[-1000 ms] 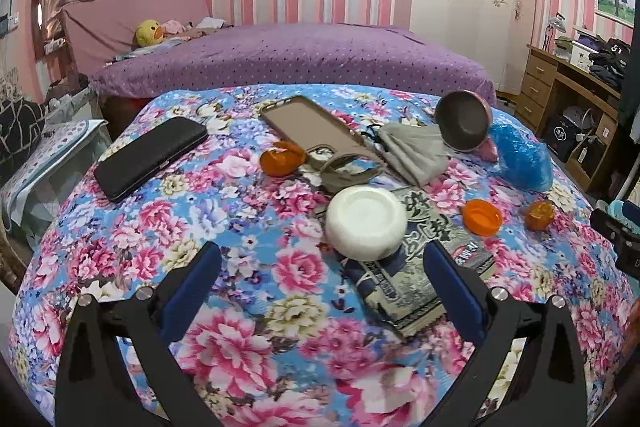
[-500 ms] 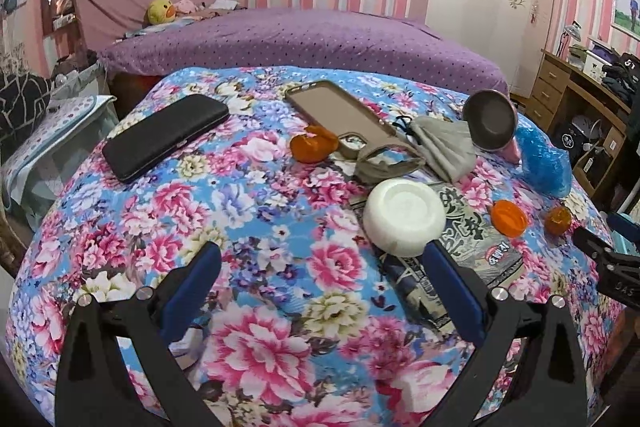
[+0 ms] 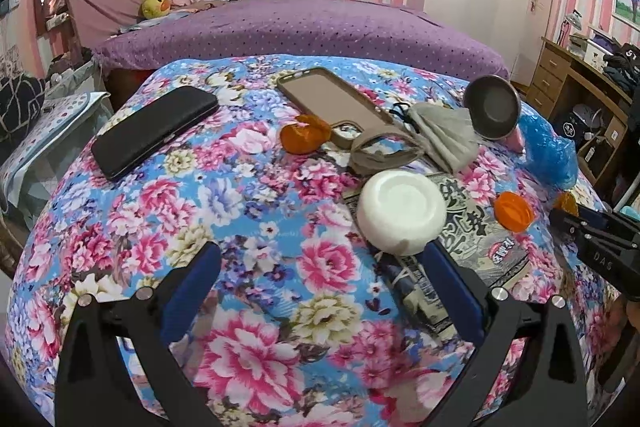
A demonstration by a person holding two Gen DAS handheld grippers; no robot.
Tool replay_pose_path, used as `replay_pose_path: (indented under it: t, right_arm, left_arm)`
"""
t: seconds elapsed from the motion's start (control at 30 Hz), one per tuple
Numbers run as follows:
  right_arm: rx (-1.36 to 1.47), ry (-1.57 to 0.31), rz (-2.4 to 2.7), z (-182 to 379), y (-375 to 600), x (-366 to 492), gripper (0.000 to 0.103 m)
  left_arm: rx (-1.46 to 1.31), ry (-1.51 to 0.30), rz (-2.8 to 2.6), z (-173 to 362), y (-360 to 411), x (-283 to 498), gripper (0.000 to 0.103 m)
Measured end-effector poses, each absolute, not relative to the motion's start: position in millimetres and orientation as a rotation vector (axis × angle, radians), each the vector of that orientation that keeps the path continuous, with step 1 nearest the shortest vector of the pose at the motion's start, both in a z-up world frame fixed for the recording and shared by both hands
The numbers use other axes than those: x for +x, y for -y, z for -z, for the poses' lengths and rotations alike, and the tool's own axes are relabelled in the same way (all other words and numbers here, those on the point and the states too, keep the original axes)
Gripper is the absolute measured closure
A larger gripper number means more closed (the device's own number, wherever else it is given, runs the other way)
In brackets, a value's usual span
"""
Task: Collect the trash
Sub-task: 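Grasp the white round lid with the left tool while the right tool grasps the orange round piece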
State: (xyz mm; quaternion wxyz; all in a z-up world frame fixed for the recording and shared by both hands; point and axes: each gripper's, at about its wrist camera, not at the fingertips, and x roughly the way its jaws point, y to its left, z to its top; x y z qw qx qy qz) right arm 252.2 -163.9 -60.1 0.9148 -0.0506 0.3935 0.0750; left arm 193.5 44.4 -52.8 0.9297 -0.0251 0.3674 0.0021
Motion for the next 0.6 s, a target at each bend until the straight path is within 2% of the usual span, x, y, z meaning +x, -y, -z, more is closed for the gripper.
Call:
replay_pose_path:
  t: [0.5, 0.57, 0.6]
  right_arm:
    - [-0.074, -0.758, -0.102, 46.2, 197.4, 222.2, 0.07]
    - [-0.07, -0.757, -0.101, 45.6, 200.9, 221.5, 0.07]
    - [-0.067, -0.757, -0.103, 45.1, 201.7, 220.8, 0.07]
  left_arm:
    - [-0.115, -0.803, 0.062, 61.8, -10.7, 228.3, 0.005]
    - [-0.107, -0.805, 0.066, 62.7, -5.3, 230.2, 0.009]
    - [-0.095, -0.813, 0.071, 64.2, -2.0, 231.6, 0.019]
